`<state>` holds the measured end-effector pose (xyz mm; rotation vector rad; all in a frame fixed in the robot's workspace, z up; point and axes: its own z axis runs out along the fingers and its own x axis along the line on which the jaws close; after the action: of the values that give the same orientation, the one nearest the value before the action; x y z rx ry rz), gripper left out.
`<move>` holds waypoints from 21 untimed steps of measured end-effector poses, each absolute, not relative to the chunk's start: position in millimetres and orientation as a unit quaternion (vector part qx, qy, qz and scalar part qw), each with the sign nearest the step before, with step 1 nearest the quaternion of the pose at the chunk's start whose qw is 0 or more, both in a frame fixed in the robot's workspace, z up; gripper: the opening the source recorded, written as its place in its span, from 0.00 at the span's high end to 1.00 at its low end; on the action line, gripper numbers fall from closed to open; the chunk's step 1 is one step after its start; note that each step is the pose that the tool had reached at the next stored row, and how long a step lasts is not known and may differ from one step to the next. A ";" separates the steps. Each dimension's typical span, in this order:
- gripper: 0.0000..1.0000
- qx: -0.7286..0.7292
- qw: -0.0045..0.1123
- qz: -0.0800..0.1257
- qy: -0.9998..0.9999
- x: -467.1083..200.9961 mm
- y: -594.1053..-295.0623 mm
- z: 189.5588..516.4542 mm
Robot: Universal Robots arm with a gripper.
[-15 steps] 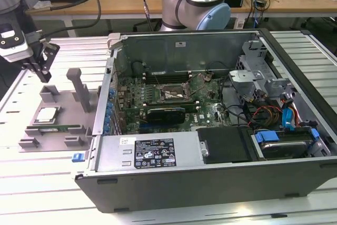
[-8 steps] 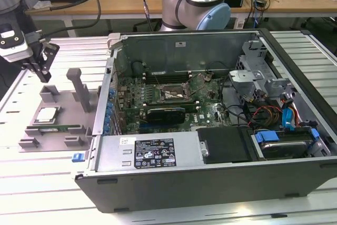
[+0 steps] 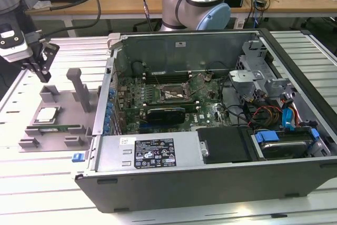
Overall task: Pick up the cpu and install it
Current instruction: 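Pick up the cpu and move it towards the insertion slot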
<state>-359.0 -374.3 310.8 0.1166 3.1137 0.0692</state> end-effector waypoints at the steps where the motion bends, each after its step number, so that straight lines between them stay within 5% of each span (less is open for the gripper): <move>1: 0.89 0.037 0.012 0.022 0.999 -359.0 -374.3 310.8; 21: 0.89 0.037 0.012 0.022 0.999 -384.3 -381.1 267.1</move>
<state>-384.3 -381.1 267.1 0.1165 3.1138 0.0697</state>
